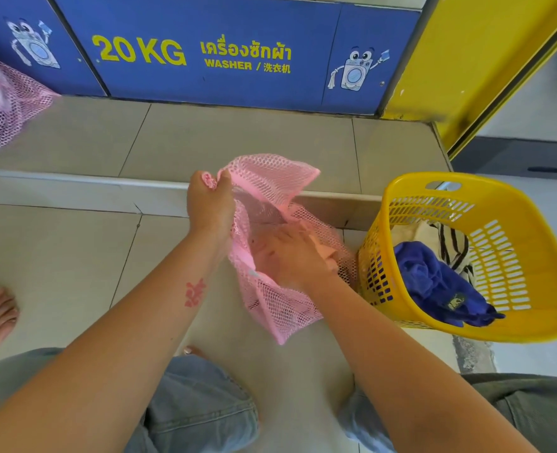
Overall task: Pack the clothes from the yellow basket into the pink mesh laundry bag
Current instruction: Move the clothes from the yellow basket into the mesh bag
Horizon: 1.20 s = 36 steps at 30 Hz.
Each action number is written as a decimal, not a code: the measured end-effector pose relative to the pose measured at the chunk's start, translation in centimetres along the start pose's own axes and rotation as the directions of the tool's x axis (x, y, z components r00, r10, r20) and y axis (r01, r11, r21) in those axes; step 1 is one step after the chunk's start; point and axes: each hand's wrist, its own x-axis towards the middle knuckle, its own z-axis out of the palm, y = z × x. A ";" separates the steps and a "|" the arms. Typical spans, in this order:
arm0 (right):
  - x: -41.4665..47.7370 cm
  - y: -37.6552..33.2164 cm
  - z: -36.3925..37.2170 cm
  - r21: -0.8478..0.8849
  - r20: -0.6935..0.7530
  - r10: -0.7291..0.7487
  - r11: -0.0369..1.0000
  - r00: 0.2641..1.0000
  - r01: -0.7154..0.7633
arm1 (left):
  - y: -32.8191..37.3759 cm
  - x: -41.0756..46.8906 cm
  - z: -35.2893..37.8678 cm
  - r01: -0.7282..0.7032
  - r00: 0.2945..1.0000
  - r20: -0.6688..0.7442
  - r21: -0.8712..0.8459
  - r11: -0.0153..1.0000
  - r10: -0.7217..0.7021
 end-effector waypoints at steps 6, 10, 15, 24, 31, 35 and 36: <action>-1.7 3.5 2.2 0.472 -0.240 0.706 0.685 0.667 -0.555 | -1.5 0.6 -1.1 -0.060 0.998 -0.004 0.060 0.996 0.060; -2.0 4.9 3.8 0.581 0.336 0.821 0.205 0.462 -0.788 | -1.4 0.5 -1.3 -0.124 0.991 0.056 0.079 0.989 0.120; -2.3 5.4 5.1 0.429 0.346 0.776 0.369 0.527 -0.825 | -1.2 0.5 -1.1 -0.164 0.985 0.076 0.099 0.981 0.157; -1.2 2.6 -4.0 0.883 -0.356 0.847 0.443 0.396 -0.154 | 0.9 1.8 -1.6 -0.095 0.994 -0.053 -0.003 0.995 0.095; -3.2 0.8 -7.4 0.827 -0.477 0.814 0.543 0.330 -0.144 | 5.0 2.0 -1.6 -0.236 0.969 -0.116 -0.191 0.953 0.216; -4.7 1.7 -5.9 0.744 -0.300 0.846 0.497 0.441 -0.447 | 2.9 0.4 -0.8 -0.253 0.967 -0.033 -0.061 0.966 0.251; -4.9 1.8 -5.6 0.708 -0.266 0.842 0.502 0.470 -0.497 | 2.0 0.0 -0.6 -0.238 0.971 -0.005 -0.039 0.971 0.238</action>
